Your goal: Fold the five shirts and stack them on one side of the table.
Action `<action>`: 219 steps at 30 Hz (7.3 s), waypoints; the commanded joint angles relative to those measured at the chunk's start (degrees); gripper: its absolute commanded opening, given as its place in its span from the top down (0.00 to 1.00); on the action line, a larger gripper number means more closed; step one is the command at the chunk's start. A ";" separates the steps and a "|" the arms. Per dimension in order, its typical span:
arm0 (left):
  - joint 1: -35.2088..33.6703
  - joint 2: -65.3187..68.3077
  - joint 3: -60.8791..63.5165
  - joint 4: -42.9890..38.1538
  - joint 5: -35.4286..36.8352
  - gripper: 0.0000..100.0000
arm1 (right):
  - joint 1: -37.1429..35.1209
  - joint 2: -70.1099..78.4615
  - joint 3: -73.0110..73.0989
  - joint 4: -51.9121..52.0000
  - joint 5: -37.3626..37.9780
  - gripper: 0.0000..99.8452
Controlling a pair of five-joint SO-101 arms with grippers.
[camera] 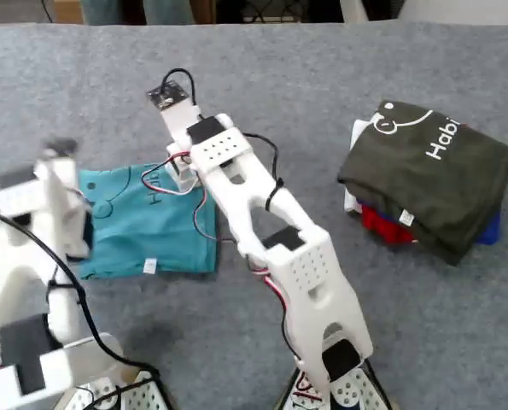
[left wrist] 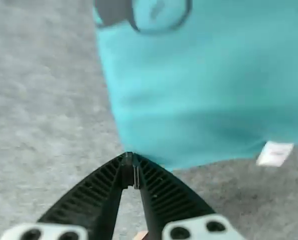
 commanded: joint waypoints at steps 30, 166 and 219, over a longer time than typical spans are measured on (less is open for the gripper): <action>-2.24 21.01 -33.63 -6.07 5.54 0.97 | -9.49 -22.55 -7.16 29.27 -6.95 0.99; -32.92 -16.97 -8.75 -4.04 -7.47 0.97 | 50.29 -37.41 -3.65 29.63 1.41 0.99; 9.54 -90.99 48.31 -13.01 -1.76 0.97 | 39.91 -122.59 93.58 6.95 24.53 0.99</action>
